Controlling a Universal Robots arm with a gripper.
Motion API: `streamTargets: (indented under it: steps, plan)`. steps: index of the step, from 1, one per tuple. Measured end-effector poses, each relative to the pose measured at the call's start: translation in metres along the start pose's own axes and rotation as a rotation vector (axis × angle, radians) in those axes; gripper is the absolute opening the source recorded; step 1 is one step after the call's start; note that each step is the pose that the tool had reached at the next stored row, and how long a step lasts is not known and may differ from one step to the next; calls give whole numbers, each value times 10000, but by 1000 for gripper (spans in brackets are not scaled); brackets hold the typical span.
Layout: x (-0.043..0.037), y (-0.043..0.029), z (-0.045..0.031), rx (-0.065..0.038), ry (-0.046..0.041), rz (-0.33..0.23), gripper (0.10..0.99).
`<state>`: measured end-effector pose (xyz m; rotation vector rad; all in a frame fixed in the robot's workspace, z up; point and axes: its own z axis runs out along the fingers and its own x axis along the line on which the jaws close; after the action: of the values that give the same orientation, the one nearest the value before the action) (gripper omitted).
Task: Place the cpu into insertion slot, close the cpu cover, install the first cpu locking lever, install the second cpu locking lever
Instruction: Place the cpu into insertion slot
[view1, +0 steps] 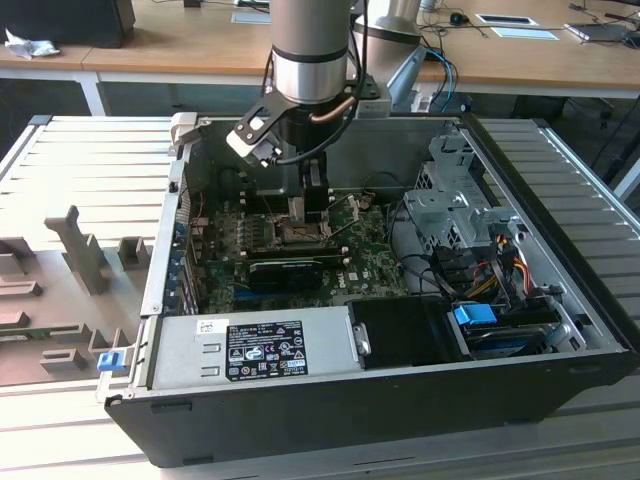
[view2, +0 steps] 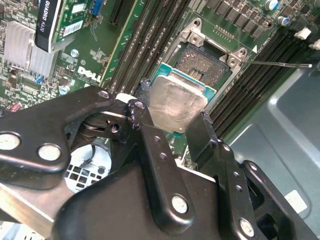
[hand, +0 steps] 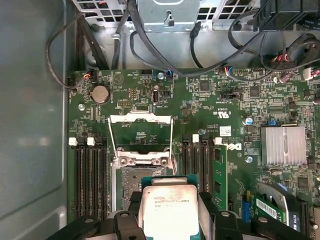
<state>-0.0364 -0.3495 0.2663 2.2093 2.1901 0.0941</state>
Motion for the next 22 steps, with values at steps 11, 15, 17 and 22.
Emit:
streamTargets:
  steps: [11, 15, 17, 22]
  plan:
    - [99, -8, 107, 0, -1, 0, 529]
    - [125, -30, 191, 0, -1, 1, 529]
    - [138, -44, 254, 1, -1, 1, 529]
    - [160, -72, 406, 0, -1, 1, 529]
